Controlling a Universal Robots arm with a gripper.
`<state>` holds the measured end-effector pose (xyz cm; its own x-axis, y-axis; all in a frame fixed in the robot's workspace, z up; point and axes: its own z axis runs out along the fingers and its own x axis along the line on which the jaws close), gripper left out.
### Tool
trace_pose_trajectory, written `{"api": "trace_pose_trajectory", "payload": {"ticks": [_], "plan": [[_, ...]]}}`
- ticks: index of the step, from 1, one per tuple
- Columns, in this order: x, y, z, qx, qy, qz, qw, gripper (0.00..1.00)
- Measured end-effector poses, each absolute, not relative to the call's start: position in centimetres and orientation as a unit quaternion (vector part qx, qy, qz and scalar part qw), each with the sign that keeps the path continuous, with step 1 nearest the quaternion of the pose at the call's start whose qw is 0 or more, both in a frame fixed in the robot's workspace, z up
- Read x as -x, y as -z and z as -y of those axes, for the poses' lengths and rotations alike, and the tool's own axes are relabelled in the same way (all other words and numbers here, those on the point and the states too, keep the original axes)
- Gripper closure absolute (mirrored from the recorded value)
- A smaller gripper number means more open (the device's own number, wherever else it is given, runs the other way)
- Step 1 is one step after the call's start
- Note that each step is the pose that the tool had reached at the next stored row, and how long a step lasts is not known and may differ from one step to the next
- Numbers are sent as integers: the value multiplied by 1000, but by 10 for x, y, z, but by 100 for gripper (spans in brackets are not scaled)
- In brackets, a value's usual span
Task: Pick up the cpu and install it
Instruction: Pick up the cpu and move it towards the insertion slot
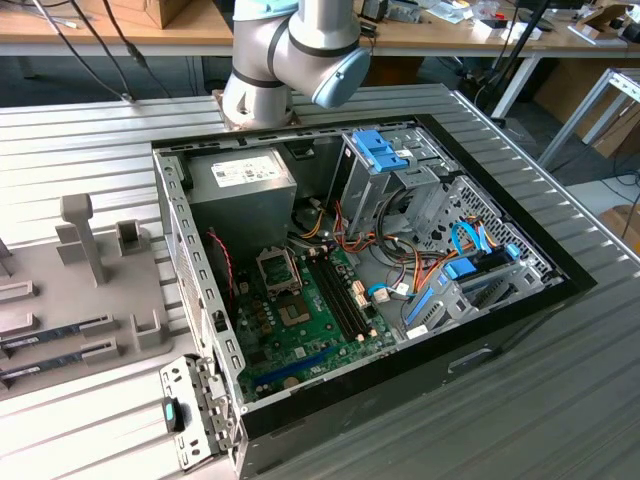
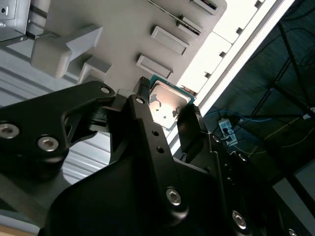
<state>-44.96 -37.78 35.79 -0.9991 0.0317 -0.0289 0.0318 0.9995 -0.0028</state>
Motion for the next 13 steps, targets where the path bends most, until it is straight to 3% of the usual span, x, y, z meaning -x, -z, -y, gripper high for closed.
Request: {"api": "trace_pose_trajectory", "payload": {"ticks": [13], "plan": [[450,-370,378,-16,2,-1000,14,53]]}}
